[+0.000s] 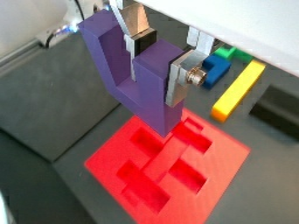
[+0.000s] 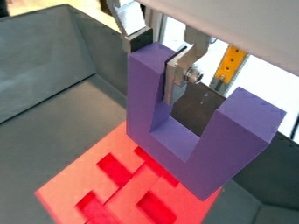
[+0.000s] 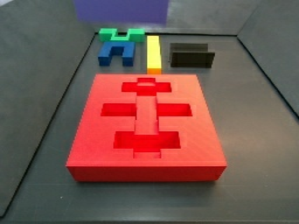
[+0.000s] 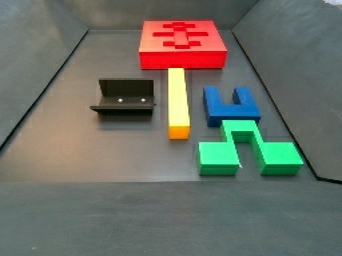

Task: Pick up the purple object. Move up. Place the purple object on the fixture. Regrasp the purple object. Move to above the board. Insert the purple object.
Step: Insert the purple object.

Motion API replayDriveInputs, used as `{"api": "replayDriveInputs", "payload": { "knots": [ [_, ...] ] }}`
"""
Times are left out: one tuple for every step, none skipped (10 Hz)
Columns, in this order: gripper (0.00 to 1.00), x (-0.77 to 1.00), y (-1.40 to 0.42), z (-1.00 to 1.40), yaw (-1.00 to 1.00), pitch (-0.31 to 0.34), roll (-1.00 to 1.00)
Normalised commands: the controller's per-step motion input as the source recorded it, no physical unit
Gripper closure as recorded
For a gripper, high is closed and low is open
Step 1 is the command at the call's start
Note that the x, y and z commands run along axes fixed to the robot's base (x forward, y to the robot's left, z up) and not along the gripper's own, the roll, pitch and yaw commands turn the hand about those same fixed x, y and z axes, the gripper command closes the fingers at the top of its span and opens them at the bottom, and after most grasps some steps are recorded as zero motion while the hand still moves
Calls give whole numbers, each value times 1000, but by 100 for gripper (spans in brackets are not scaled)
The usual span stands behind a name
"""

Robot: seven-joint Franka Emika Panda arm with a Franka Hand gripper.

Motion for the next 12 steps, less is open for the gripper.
{"api": "replayDriveInputs", "payload": {
  "knots": [
    [100,211,-669,-857,74,-60,-79],
    [100,254,-451,-851,120,-104,-73],
    [100,271,-317,-820,211,-126,-79],
    [100,126,-269,-571,280,-113,0],
    [100,0,-220,-237,100,-84,0],
    [100,0,-146,-266,163,-23,63],
    [100,274,-126,-337,111,-66,129],
    [100,283,-94,-351,29,-80,170],
    [100,300,-83,-337,9,-74,183],
    [100,386,-106,-294,0,-91,186],
    [100,411,-103,-206,0,-94,223],
    [100,340,-83,-169,0,-61,267]
  ]
}}
